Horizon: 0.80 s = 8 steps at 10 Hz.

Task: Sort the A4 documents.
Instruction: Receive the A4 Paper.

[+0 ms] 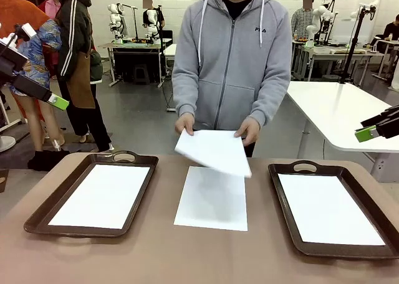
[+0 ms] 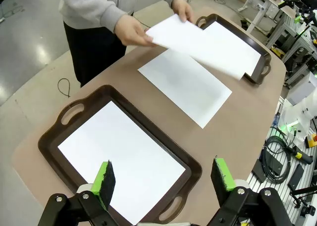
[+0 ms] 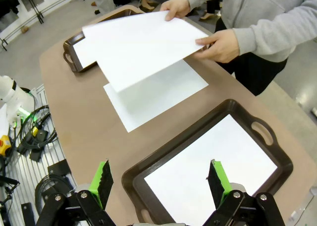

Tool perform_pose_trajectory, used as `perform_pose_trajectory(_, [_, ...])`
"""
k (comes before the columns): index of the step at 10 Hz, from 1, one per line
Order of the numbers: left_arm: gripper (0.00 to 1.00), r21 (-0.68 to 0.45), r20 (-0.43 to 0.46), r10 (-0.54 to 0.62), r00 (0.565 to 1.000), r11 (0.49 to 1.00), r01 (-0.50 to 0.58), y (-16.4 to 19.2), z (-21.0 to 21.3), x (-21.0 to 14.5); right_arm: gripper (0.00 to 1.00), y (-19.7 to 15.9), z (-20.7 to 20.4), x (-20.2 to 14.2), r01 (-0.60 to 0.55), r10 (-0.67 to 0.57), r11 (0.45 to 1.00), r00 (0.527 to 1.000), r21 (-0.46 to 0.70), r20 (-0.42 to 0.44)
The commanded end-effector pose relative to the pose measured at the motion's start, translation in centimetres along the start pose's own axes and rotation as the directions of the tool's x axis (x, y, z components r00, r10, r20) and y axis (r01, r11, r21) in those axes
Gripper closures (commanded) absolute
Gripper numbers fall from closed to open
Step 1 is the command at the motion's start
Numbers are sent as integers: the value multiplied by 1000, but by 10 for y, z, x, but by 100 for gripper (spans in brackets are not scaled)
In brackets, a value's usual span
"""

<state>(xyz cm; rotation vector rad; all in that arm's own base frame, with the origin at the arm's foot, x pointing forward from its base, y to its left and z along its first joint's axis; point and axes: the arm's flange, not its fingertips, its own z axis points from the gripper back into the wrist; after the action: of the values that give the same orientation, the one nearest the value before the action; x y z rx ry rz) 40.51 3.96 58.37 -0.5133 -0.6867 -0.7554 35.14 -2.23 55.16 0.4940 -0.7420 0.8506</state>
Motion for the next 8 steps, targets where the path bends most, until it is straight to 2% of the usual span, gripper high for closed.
perform_pose_trajectory(1, [0,11,-3,-9,1000,1000,9,0,1,0,0,0,-1,0,-2,2,1000,1000,4,4])
perform_pose_trajectory(8, [0,11,-3,-9,1000,1000,9,0,1,0,0,0,-1,0,-2,2,1000,1000,4,4])
